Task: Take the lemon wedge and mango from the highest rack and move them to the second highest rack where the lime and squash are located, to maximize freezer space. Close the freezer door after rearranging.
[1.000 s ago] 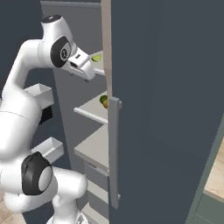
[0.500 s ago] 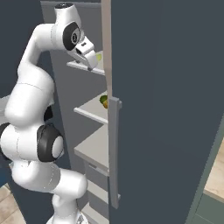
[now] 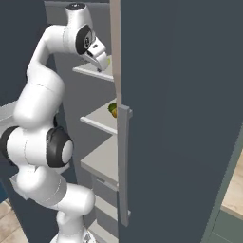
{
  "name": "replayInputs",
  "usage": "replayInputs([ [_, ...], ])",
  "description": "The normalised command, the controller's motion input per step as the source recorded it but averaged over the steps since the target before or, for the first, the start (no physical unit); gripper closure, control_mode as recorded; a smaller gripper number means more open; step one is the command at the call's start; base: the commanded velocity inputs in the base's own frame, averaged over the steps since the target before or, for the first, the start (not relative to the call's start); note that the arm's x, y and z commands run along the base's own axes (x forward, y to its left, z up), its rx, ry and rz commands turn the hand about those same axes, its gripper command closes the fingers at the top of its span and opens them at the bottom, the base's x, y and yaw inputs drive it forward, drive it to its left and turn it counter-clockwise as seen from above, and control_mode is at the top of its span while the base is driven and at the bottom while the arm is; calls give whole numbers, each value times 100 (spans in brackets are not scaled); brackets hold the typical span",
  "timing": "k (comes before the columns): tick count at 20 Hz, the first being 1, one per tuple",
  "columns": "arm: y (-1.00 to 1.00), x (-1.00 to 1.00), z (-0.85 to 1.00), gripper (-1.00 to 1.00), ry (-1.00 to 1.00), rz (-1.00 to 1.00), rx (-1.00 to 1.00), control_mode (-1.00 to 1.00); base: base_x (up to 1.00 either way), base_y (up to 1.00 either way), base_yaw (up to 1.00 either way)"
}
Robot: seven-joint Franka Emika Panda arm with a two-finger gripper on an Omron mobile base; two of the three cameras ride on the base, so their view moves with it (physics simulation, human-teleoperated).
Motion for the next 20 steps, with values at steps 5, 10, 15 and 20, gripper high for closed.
replayInputs([
  [5,0,56,-1,-100,0,8,0,-100,0,0,0],
  [10,0,54,-7,-100,0,1,0,-100,0,0,0],
  [15,0,53,-27,-100,1,1,0,-100,0,0,0],
  [20,-7,43,-37,-100,0,1,0,-100,0,0,0],
])
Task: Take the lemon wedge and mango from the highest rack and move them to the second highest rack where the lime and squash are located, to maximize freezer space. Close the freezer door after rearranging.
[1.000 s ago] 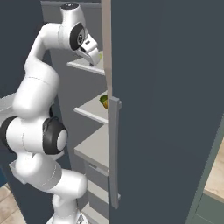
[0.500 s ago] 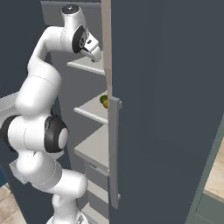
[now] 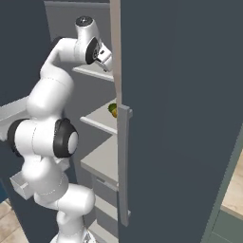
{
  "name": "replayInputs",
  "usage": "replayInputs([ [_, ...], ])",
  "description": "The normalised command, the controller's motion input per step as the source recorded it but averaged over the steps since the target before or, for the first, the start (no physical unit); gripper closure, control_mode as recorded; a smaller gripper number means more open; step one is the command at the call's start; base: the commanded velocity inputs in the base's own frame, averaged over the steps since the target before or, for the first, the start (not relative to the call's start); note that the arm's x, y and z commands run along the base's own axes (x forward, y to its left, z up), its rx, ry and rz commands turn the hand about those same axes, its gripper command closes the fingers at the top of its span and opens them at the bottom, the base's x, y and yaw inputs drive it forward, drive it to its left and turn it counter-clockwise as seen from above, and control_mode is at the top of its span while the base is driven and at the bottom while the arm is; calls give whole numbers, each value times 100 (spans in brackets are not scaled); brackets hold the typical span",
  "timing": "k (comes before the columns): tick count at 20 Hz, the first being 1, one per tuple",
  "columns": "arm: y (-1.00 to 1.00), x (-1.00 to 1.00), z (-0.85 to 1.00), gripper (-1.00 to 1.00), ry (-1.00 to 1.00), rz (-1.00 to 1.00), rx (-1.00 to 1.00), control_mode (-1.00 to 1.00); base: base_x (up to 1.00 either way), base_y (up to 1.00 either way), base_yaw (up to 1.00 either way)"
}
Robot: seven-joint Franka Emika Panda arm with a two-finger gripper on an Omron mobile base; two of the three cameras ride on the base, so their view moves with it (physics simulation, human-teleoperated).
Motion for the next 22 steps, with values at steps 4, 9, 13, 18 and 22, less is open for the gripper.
replayInputs([
  [4,-12,44,-7,-100,0,0,0,-100,0,0,0],
  [9,-13,44,-9,-100,0,0,0,-100,0,0,0],
  [13,-5,35,-29,-100,6,0,0,-100,0,0,0],
  [18,0,28,-40,-100,15,3,0,-100,0,0,0],
  [22,0,20,-46,-100,17,6,0,-100,0,0,0],
])
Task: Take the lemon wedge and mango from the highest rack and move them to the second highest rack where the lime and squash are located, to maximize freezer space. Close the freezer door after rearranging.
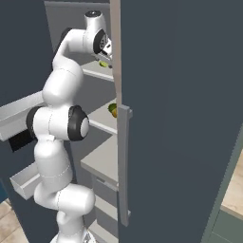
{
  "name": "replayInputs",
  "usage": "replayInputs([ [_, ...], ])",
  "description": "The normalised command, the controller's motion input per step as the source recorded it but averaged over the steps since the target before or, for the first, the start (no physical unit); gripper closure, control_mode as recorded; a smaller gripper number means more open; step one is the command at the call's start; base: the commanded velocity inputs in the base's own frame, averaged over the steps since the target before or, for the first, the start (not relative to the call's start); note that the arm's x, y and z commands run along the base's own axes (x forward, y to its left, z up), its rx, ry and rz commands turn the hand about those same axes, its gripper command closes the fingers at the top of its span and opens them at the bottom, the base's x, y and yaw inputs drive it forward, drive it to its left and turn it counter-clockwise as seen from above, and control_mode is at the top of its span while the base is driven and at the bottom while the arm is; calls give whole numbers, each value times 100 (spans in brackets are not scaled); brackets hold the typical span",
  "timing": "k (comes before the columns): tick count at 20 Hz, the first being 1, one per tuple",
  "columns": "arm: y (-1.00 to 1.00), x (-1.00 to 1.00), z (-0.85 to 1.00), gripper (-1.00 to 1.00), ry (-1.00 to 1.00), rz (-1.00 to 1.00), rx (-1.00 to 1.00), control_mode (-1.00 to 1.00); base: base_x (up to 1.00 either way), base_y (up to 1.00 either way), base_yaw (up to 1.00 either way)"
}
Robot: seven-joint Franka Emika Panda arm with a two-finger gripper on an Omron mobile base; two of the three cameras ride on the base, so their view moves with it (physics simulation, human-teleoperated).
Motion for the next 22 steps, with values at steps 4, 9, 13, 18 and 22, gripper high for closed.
replayInputs([
  [4,0,6,-57,-100,9,5,0,-100,0,0,0],
  [9,4,0,-70,100,0,1,0,-100,0,0,0],
  [13,21,0,-64,100,0,0,0,-100,0,0,0],
  [18,27,-2,-55,100,-5,3,0,-100,0,0,0],
  [22,6,-29,-38,100,-34,2,0,-100,0,0,0],
])
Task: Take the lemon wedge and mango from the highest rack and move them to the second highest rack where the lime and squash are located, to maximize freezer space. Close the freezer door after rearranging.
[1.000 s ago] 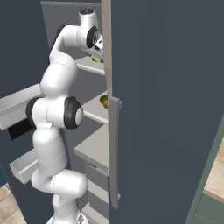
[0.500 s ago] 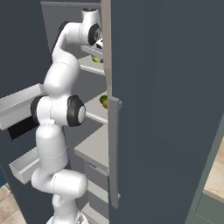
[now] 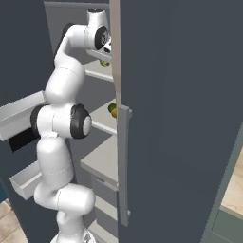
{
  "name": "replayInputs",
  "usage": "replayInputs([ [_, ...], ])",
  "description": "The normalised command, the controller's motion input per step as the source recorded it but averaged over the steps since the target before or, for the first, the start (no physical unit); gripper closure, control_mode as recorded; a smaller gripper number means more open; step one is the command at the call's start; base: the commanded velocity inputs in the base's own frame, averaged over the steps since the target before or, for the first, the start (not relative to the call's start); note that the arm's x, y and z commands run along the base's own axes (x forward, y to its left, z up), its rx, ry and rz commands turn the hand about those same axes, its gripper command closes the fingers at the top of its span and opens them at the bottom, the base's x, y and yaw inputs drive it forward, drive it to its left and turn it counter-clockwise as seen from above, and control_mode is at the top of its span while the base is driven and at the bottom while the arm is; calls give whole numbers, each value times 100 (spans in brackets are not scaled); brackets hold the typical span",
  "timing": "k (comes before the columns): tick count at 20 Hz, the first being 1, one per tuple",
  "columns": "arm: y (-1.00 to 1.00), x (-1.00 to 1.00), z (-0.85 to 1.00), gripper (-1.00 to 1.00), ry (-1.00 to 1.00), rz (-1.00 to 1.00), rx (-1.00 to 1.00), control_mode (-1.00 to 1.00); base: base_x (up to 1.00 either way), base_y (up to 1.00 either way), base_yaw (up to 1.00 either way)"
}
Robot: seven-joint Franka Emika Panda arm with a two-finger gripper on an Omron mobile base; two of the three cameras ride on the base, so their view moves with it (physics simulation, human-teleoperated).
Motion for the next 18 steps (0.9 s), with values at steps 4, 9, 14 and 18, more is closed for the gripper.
replayInputs([
  [4,6,-42,-42,100,-36,0,1,-100,0,0,0],
  [9,19,-47,-55,100,-38,0,0,-100,0,0,0],
  [14,6,-69,-17,100,-27,0,6,-100,0,0,0],
  [18,-4,-98,0,100,-7,-1,12,-100,0,0,0],
])
